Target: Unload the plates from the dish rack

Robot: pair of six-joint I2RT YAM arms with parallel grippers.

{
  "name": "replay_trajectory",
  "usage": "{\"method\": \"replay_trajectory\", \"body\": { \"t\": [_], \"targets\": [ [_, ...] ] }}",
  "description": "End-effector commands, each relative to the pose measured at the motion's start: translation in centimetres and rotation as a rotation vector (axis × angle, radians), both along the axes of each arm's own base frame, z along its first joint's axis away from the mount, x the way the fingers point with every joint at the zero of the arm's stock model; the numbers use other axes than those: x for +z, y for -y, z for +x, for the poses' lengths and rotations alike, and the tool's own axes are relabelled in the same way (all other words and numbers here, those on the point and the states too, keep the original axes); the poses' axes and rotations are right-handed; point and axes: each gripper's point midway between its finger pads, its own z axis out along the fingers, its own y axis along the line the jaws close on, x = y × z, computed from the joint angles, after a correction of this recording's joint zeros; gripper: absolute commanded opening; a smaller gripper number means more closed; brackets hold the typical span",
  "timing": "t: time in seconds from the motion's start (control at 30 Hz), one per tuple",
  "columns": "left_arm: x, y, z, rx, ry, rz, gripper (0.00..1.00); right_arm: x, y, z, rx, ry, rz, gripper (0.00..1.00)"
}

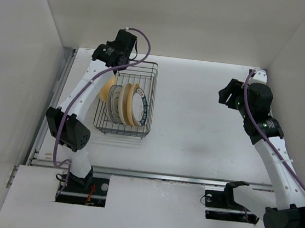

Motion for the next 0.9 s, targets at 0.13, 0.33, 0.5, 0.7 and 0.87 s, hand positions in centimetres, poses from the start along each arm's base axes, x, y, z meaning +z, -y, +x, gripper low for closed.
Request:
{"method": "replay_trajectory", "body": {
  "t": [0.13, 0.33, 0.5, 0.7, 0.87],
  "targets": [
    [7.7, -0.9, 2.2, 0.036, 0.265, 0.098, 0.0, 2.0, -1.0, -0.1, 0.045, 0.058, 0.011, 0.65],
    [12.8, -1.0, 4.2, 0.053, 0.429, 0.143, 0.0, 2.2, -3.9, 0.5, 0.174, 0.056, 0.086, 0.79],
    [16.4, -0.5, 4.5, 0.071, 0.54, 0.052, 0.0, 3.5, -6.2, 1.2, 0.261, 0.066, 0.13, 0.94],
    [13.7, 5.4, 3.4, -0.201, 0.416, -0.309, 0.0, 5.4, -9.5, 1.5, 0.437, 0.131, 0.204, 0.94],
    [6.6, 12.4, 0.7, -0.404, 0.084, -0.582, 0.0, 3.7, -12.1, 3.3, 0.518, 0.059, 0.283, 0.94]
  ]
}}
